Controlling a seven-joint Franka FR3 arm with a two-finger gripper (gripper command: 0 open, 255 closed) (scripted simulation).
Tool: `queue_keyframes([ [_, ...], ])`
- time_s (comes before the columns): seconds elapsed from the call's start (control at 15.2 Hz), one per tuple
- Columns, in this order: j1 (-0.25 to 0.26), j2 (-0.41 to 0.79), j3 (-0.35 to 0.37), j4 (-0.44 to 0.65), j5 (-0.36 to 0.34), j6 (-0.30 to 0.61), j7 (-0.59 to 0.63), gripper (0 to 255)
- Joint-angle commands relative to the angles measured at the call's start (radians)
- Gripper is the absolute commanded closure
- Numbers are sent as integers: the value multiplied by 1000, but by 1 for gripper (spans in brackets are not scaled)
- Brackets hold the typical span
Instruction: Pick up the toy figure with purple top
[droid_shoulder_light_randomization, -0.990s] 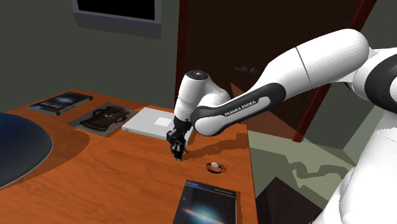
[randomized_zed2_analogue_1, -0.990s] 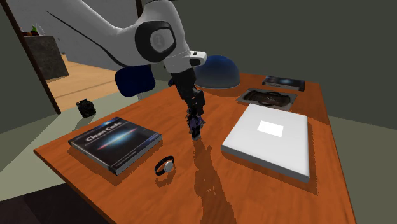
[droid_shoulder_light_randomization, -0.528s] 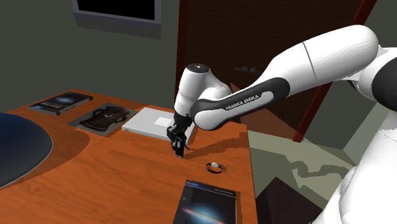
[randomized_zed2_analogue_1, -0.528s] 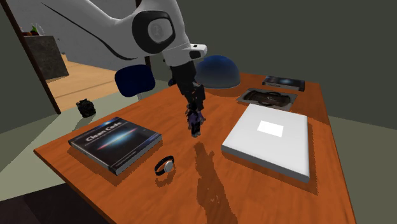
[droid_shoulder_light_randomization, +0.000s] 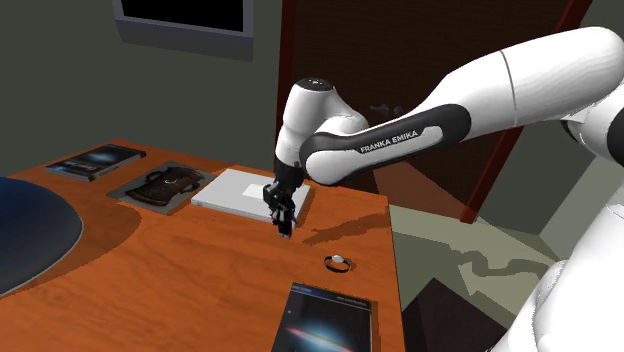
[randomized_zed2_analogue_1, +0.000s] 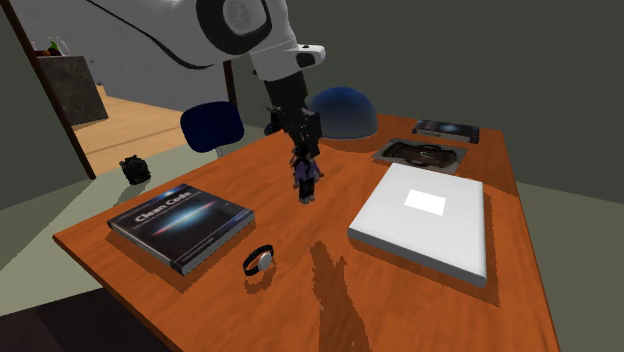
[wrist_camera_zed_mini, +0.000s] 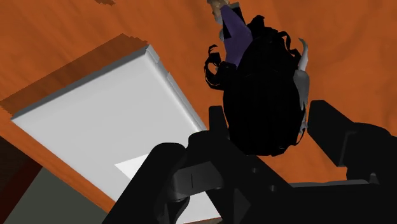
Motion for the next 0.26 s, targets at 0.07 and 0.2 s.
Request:
queue_keyframes([
  [0.07, 0, -12, 1, 27, 12, -38, -13, 255],
  [0.2, 0, -13, 1, 29, 13, -39, -14, 255],
])
